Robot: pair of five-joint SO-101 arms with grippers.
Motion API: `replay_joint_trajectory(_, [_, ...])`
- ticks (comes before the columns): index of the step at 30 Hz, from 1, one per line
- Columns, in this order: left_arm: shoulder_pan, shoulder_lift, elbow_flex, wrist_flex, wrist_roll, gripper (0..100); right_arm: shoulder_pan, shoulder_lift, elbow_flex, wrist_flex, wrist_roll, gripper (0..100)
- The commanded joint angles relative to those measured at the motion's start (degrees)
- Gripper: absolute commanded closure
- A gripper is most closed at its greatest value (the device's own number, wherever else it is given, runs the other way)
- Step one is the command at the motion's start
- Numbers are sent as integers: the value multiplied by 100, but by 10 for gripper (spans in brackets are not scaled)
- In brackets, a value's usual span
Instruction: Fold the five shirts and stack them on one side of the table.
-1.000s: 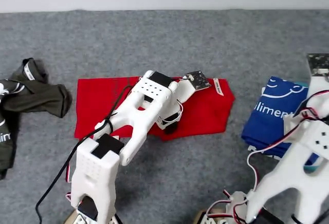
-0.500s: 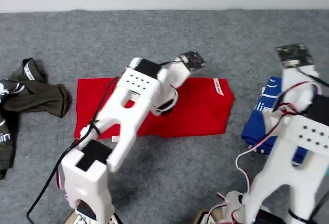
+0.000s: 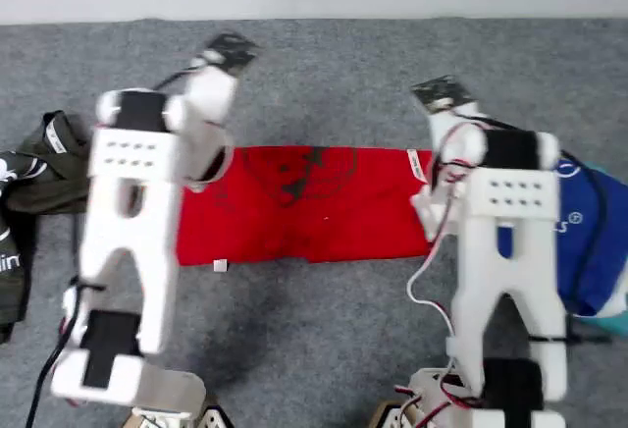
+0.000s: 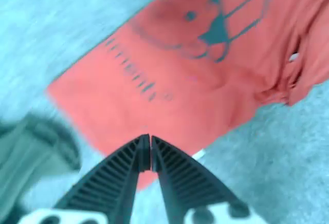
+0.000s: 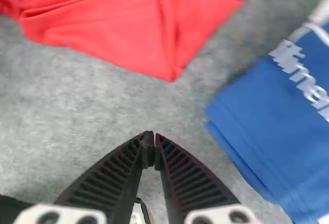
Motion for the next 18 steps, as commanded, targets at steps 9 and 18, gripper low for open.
replay_joint_trajectory(9, [-580, 273, 2448, -1969, -88, 994, -752, 1727, -35, -1604, -88, 988])
replay_joint_trajectory(18, [-941, 1389, 2695, -2321, -607, 994, -567, 3459, -70, -2334, -53, 988])
